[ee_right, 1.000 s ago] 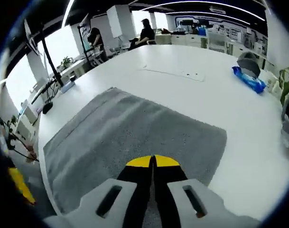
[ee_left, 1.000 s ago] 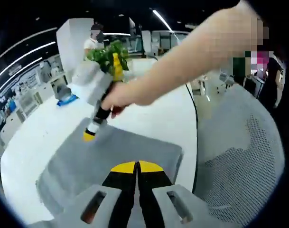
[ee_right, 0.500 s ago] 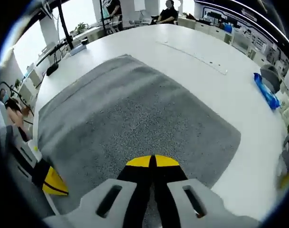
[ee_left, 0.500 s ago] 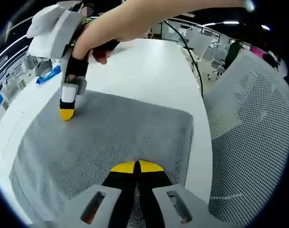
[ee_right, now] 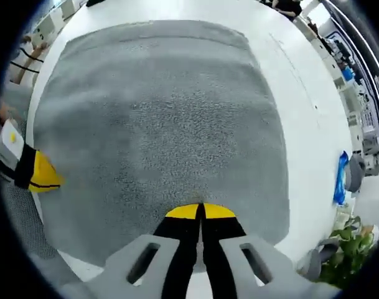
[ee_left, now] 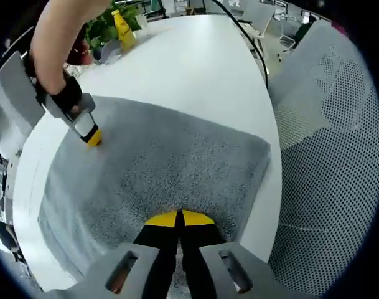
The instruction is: Fold the towel on the table until its edges align and the towel forms a compact rectangular stack.
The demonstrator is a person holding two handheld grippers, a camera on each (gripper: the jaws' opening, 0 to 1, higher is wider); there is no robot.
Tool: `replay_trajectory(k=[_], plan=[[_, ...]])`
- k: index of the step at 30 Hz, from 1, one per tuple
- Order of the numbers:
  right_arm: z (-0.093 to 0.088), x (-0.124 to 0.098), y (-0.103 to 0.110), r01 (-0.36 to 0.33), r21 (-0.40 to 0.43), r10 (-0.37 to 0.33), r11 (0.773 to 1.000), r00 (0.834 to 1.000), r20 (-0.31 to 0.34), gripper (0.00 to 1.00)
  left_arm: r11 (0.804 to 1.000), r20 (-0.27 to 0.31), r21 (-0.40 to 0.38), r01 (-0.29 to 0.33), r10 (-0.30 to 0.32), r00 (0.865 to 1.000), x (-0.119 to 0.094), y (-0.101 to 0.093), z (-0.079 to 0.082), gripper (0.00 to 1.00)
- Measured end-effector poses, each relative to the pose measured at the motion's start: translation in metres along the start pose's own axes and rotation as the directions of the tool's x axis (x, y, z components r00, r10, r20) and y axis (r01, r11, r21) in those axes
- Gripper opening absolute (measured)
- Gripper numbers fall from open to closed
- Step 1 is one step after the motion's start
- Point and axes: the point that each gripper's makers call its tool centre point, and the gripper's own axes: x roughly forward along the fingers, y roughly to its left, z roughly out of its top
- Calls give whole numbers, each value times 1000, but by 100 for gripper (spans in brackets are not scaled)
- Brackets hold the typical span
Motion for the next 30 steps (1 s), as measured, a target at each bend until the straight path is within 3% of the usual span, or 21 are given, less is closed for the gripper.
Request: replay_trajectory(k=[4,6,8,9,11,15,19,21,25,30], plan=[[-2,0,3,-38,-98,34,994,999,-42,0,999,-38,11,-35,36,999,-2,5,-11,1],[-3,-1,5,-63,-106,58,992,997,-52,0,999,-70,16,-46,48,996,-4,8,-17,1],[-5,-1,6,-76,-101,71,992,996,-53,0,998,-71,44,-52,55,996,-6,9,-20,1],[-3,0,5,-79,-147,75,986,997,-37,0,997,-52,49,-54,57,997,-6,8,-20,1],[-4,-1,6,-76,-131,72,988,997,-35,0,996,-17,72,-54,55,998,-7,8,-20,1],[-5,-1,6,-62,-46,61,997,998,-8,0,999,-16,39,-27,28,999,-7,10,-23,1],[-5,-1,8,-63,-53,63,997,998,1,0,999,-9,35,-25,25,1000,-8,10,-26,1],[-5,-2,8,-67,-9,67,998,998,5,0,992,-7,125,-36,37,999,-9,10,-27,1],[-6,-4,14,-113,49,113,992,994,9,0,991,-5,130,-34,35,999,-11,11,-35,1],[-8,-5,20,-118,78,118,990,993,-5,0,1000,32,-10,2,-2,999,-12,13,-37,1]])
